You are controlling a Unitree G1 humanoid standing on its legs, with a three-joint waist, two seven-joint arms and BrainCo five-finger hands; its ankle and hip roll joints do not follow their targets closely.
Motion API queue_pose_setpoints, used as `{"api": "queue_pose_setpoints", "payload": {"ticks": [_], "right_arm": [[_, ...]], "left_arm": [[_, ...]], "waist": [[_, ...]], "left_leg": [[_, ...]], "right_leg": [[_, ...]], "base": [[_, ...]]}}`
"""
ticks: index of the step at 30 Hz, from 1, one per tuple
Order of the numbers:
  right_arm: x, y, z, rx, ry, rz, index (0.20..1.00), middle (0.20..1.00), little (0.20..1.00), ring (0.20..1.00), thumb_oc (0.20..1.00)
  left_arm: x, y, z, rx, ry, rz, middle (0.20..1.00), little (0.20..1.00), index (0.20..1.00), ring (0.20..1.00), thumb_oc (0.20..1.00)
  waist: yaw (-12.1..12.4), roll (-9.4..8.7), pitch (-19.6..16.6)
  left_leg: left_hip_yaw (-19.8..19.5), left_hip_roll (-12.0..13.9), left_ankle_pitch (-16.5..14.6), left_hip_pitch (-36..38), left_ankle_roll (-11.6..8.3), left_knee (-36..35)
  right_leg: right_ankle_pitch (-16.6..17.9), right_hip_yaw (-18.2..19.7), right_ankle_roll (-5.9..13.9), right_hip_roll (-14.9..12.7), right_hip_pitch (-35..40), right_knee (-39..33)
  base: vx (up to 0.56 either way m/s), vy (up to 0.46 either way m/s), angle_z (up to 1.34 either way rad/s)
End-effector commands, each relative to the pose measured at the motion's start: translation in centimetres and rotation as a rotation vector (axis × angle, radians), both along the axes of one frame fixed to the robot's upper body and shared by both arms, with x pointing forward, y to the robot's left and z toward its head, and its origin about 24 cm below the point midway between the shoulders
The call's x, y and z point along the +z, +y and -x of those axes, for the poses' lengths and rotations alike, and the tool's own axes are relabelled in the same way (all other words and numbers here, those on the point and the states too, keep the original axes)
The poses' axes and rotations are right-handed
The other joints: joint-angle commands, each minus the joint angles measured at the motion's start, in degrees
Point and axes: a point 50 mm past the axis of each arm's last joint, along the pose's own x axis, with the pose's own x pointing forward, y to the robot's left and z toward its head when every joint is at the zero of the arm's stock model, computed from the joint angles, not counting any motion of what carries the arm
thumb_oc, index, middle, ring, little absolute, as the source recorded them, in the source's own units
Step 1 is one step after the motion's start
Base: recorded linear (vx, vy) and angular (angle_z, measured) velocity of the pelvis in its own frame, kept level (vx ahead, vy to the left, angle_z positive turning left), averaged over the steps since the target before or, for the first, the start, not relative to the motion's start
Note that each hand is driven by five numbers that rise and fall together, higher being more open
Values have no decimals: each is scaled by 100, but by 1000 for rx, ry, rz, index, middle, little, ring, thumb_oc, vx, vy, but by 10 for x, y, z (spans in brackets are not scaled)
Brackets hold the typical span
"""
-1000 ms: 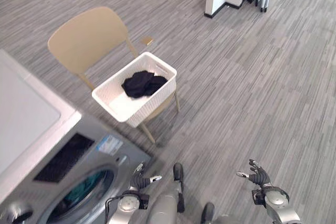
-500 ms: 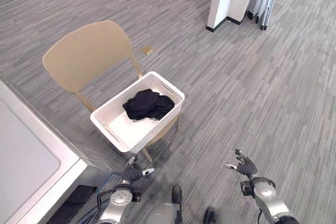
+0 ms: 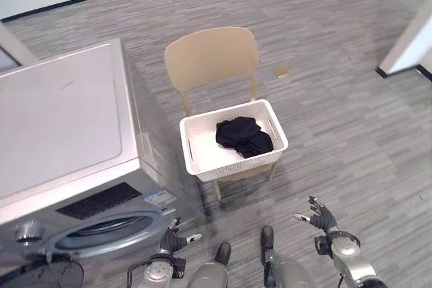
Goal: Grab the laundry basket,head to the washer,open it,put in the laundry and shut it.
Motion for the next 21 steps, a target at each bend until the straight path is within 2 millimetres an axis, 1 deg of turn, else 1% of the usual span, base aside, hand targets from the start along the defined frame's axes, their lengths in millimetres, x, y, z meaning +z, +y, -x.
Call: {"api": "queue_pose_setpoints", "payload": {"ticks": [1,3,4,5,9,11,12,13,14,15,16,17,18,19,21], "right_arm": [[21,-17,-9,-11,-118,33,1000,1000,1000,1000,1000],[22,-18,-9,-12,-120,33,1000,1000,1000,1000,1000],[23,-19,-8,-19,-126,34,1000,1000,1000,1000,1000],[23,-20,-8,-20,-126,33,1000,1000,1000,1000,1000],[25,-18,-7,-14,-140,24,1000,1000,1000,1000,1000],[26,-19,-7,-20,-144,21,1000,1000,1000,1000,1000],[27,-20,-8,-29,-152,21,1000,1000,1000,1000,1000],[29,-21,-9,-37,-160,23,1000,1000,1000,1000,1000],[29,-22,-9,-43,-162,24,1000,1000,1000,1000,1000],[29,-25,-8,-56,-156,36,1000,1000,1000,1000,1000],[29,-25,-8,-56,-156,36,1000,1000,1000,1000,1000],[27,-28,-6,-68,-143,51,1000,1000,1000,1000,1000],[27,-28,-6,-68,-143,51,1000,1000,1000,1000,1000],[27,-28,-5,-71,-136,54,1000,1000,1000,1000,1000],[26,-28,-5,-75,-130,58,1000,1000,1000,1000,1000]], "left_arm": [[10,6,-15,-2,-63,-1,1000,1000,1000,1000,1000],[10,6,-14,4,-60,0,1000,1000,1000,1000,1000],[8,8,-12,13,-49,0,1000,1000,1000,1000,1000],[7,9,-11,14,-42,-3,1000,1000,1000,1000,1000],[6,13,-8,23,-28,-13,1000,1000,1000,1000,1000],[6,13,-9,28,-29,-14,1000,1000,1000,1000,1000],[7,12,-12,25,-35,-14,1000,1000,1000,1000,1000],[9,11,-16,23,-48,-15,1000,1000,1000,1000,1000],[10,10,-19,22,-55,-16,1000,1000,1000,1000,1000],[12,8,-24,11,-70,-18,1000,1000,1000,1000,1000],[12,8,-24,11,-70,-18,1000,1000,1000,1000,1000],[11,6,-24,-6,-65,-29,1000,1000,1000,1000,1000],[11,6,-24,-6,-65,-29,1000,1000,1000,1000,1000],[11,6,-23,-9,-61,-32,1000,1000,1000,1000,1000],[11,8,-22,-5,-60,-38,1000,1000,1000,1000,1000]], "waist": [[-73,87,-169],[-84,99,-172],[-93,102,-185],[-101,102,-198],[-138,92,-216],[-179,69,-188],[-203,48,-142],[-236,22,-85],[-264,5,-64],[-315,-15,-36],[-306,-15,-37],[-337,6,-99],[-335,2,-111],[-324,25,-127],[-238,22,-110]], "left_leg": [[245,-419,53,202,57,93],[229,-392,60,217,24,90],[259,-333,57,228,-37,93],[281,-303,49,255,-55,82],[384,-178,18,368,-147,93],[474,-136,17,309,-211,303],[610,-130,62,172,-264,571],[846,-93,105,-42,-291,859],[1145,-9,72,-214,-267,1073],[1809,161,-43,-405,-112,1058],[1819,163,-50,-408,-110,1065],[2445,257,181,-716,-13,779],[2449,255,183,-728,-12,780],[2666,308,331,-850,-23,643],[2880,371,572,-1037,-98,536]], "right_leg": [[-22,37,393,-224,531,-341],[-61,-47,369,-231,575,-327],[-133,-206,329,-247,644,-317],[-171,-255,314,-236,684,-315],[-315,-374,251,-188,840,-294],[-392,-395,208,-174,910,-281],[-427,-412,195,-192,945,-276],[-451,-454,186,-243,984,-276],[-477,-501,165,-279,1008,-266],[-534,-627,168,-343,1107,-276],[-534,-618,170,-343,1103,-275],[-598,-729,191,-346,1197,-320],[-599,-726,192,-350,1183,-318],[-652,-754,193,-324,1256,-344],[-757,-737,189,-285,1378,-336]], "base": [[121,-163,63],[76,-86,48],[102,-89,47],[142,-119,23],[126,-89,6],[95,-81,10],[47,-53,3],[30,-37,2],[77,-28,20],[78,-16,33],[200,62,78],[135,74,63],[204,115,46],[127,74,-12],[201,121,24]]}}
